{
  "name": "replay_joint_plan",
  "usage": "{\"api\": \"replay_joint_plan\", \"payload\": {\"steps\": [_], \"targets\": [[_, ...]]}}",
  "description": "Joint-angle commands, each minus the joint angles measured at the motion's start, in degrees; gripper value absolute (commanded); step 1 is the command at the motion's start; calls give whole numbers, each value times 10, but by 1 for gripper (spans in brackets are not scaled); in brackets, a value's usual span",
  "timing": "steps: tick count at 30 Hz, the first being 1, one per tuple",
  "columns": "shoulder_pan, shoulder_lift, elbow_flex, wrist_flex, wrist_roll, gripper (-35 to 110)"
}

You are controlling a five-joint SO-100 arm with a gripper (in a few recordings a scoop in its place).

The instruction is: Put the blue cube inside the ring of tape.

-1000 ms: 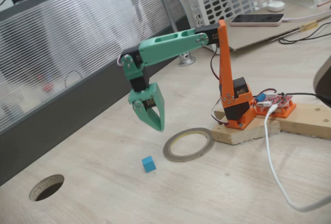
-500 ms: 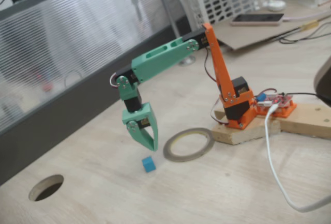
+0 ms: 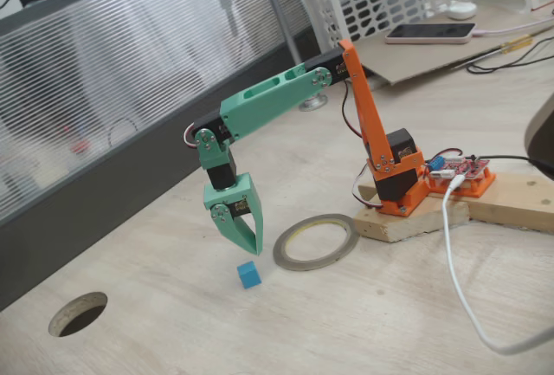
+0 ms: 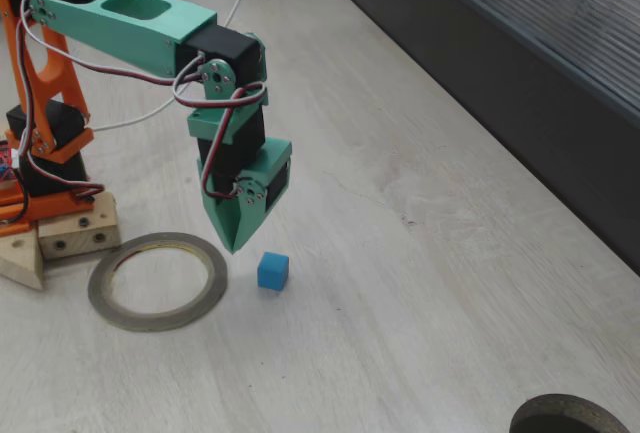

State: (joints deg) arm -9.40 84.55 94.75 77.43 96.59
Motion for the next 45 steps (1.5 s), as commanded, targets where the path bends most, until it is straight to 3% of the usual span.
{"api": "replay_joint_plan", "payload": {"steps": [1,18,28,35,45], "targets": [[-4,10,-13,-2,4,-1],[-1,11,-7,-60,3,0],[-1,10,-5,-50,3,20],[-1,15,-5,11,3,31],[0,16,-6,10,5,32]]}}
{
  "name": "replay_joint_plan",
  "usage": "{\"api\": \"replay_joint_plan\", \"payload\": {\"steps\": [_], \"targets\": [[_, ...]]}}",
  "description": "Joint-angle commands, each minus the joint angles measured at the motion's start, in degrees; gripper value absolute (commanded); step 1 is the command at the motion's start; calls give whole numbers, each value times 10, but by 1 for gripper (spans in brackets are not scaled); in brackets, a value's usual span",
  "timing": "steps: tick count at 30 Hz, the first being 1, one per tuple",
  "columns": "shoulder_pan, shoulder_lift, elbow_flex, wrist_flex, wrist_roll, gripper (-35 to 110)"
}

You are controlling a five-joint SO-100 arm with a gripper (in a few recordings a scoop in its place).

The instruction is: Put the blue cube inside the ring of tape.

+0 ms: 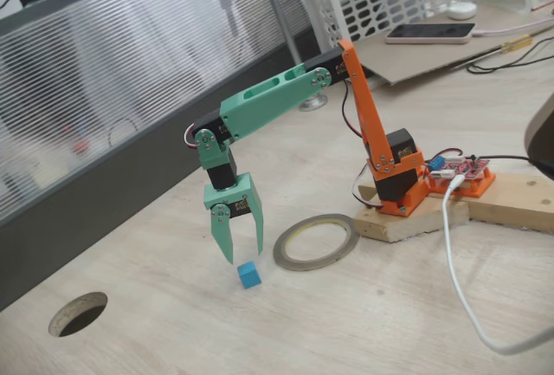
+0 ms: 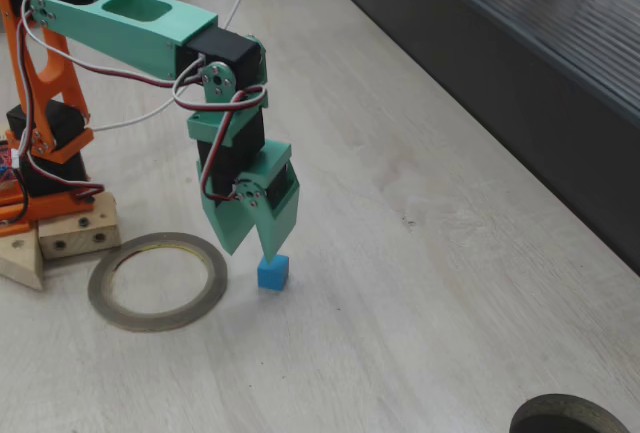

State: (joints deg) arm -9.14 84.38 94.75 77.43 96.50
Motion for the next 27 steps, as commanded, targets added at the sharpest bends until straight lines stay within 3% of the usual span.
{"api": "replay_joint_plan", "payload": {"steps": [1,27], "targets": [[-3,18,-6,9,6,32],[-8,-22,-9,6,6,32]]}}
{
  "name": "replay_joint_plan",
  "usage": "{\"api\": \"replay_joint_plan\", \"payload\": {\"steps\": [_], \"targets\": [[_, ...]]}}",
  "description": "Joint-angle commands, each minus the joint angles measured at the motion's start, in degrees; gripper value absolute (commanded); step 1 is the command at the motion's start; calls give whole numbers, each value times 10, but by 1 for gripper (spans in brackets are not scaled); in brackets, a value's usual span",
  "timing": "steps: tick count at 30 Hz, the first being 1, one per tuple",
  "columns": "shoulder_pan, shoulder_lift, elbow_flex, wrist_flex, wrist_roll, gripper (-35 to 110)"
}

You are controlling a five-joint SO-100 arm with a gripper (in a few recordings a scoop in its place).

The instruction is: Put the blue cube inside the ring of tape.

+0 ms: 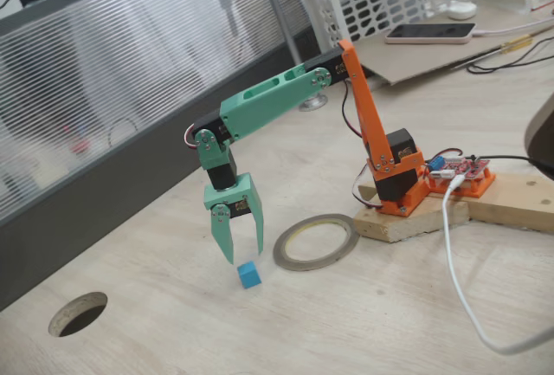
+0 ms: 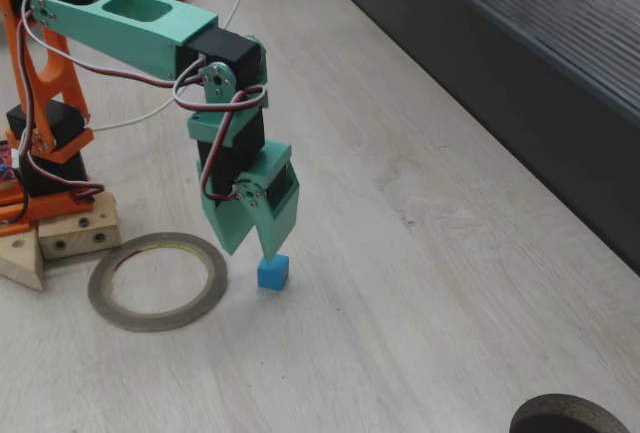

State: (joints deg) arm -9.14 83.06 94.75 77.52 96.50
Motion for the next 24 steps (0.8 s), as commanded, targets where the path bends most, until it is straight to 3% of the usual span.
{"api": "replay_joint_plan", "payload": {"steps": [1,24], "targets": [[-8,-21,-11,5,6,32],[-8,-32,-13,4,7,32]]}}
